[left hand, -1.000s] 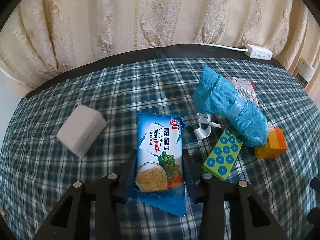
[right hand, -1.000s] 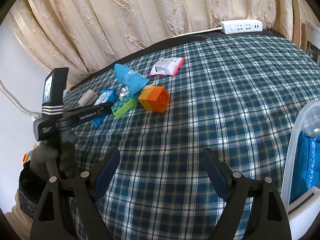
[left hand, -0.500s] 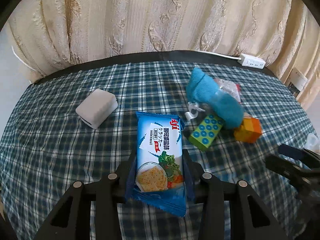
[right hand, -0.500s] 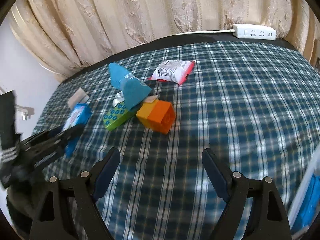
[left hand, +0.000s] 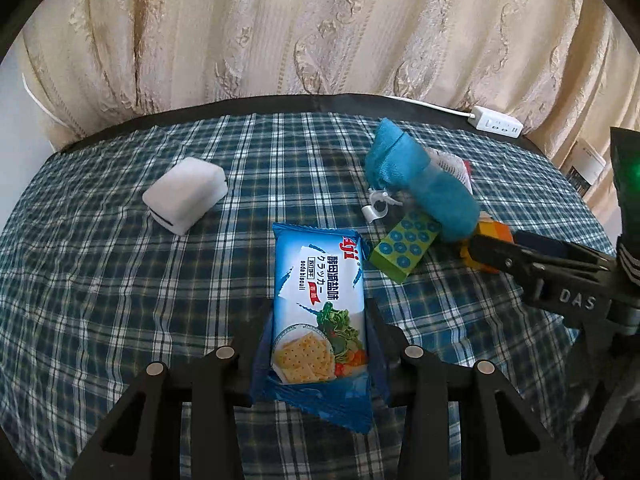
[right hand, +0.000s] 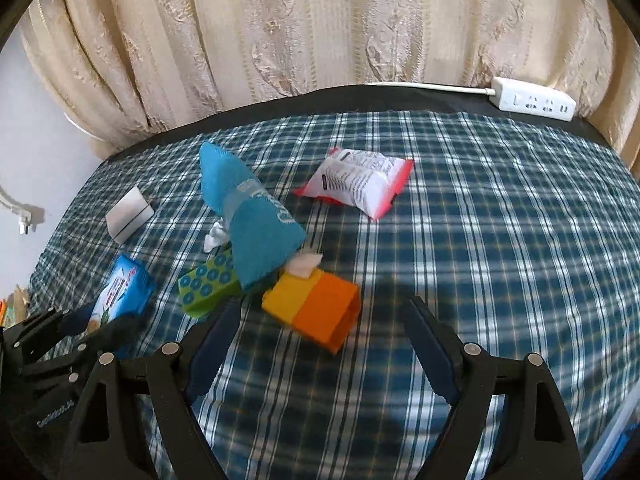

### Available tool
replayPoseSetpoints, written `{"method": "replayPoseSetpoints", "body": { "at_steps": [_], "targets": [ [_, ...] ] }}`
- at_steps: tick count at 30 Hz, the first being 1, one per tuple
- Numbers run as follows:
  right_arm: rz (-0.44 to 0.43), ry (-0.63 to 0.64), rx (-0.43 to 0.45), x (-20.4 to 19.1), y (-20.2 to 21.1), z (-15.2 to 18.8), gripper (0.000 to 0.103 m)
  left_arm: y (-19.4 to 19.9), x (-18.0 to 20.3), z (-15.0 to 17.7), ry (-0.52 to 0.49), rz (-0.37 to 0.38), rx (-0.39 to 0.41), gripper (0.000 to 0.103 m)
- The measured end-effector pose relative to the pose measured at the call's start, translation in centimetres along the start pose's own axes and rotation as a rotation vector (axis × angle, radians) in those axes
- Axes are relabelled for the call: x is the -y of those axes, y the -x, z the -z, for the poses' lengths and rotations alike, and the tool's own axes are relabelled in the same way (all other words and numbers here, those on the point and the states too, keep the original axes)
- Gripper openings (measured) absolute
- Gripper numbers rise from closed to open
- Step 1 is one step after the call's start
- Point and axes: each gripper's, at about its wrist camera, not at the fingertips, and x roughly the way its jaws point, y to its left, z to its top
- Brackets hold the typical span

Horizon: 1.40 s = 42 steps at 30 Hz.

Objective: Organize objects
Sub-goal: 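Lift the cracker packet with the left gripper while the right gripper grasps the orange-yellow block, then carry the orange-yellow block over the clear basin with the right gripper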

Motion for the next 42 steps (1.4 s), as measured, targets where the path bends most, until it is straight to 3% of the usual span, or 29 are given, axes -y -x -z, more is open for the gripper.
{"method": "replayPoseSetpoints", "body": {
  "at_steps": [6, 11, 32, 42],
  "targets": [
    [-0.01, 0.018, -0.007, -0.3, -1.1, -0.4, 0.074, 0.4, 0.1, 0.0, -0.006, 0.001, 0.014, 0.044],
    [-0.006, 0.042, -0.005, -0.7, -1.4, -0.3, 0.054, 0.4, 0.1, 0.1, -0.009, -0.003, 0.016, 0.044],
    [-0.038, -0.069, 0.007, 0.7, 3.3, 4.1, 0.053, 1.7, 1.4, 0.5, -0.051, 0.023, 0.049, 0.044],
    [-0.038, -0.057, 0.017, -0.1, 5.4, 6.0, 0.052, 2.9, 2.5, 0.9, -0.079, 0.051, 0.077, 0.044]
  ]
}}
